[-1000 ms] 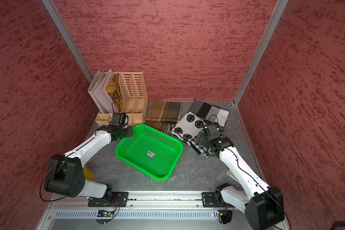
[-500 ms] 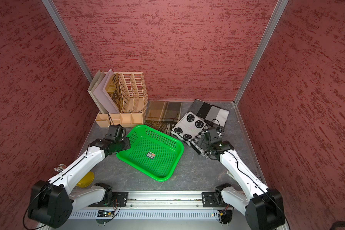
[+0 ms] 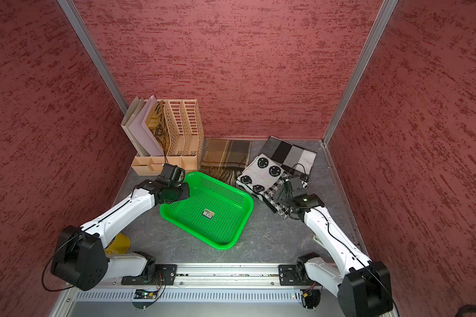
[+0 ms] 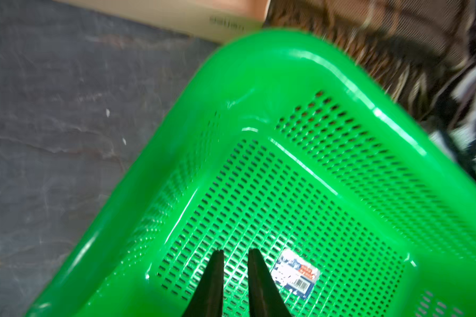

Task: Put the folded scarf in the basket
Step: Adjust the basket at the center of the board.

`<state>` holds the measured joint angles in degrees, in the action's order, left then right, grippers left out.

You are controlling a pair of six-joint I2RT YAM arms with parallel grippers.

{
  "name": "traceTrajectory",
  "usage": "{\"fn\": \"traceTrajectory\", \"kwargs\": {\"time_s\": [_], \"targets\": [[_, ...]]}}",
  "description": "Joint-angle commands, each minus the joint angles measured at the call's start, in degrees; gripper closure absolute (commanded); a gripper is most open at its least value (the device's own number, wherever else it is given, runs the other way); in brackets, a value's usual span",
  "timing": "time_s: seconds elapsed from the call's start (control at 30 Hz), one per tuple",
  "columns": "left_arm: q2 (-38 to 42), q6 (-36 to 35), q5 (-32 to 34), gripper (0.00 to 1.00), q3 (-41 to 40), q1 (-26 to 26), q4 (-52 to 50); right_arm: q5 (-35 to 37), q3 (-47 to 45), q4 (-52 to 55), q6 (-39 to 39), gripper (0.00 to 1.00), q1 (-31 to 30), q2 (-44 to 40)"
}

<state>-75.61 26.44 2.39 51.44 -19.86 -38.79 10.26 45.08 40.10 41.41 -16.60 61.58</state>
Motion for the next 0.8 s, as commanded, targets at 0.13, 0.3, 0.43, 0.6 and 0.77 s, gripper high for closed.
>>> {"fn": "traceTrajectory", "kwargs": {"time_s": [0.13, 0.3, 0.43, 0.6, 0.77], "targets": [[11.0, 8.1, -3.2, 0.84, -9.1, -2.6, -5.9, 0.3, -0.4, -1.6, 0.5, 0.02, 0.7, 0.9], [15.3, 14.0, -5.4, 0.85, -13.3, -8.7, -6.0, -1.4, -1.1, -3.3, 0.5, 0.02, 4.5, 2.5], [16.0, 17.5, -5.0, 0.86, -14.3, -13.0, -6.4, -4.2, -0.8, -5.2, 0.1, 0.02, 10.1, 4.2], [17.2, 22.4, -4.3, 0.90, -15.8, -19.8, -6.6, -7.6, -1.6, -9.0, -1.5, 0.02, 14.0, 9.0], [20.4, 23.9, -2.7, 0.89, -12.6, -21.4, -7.7, -10.9, -4.4, -12.7, -2.6, 0.02, 15.9, 12.8]]}}
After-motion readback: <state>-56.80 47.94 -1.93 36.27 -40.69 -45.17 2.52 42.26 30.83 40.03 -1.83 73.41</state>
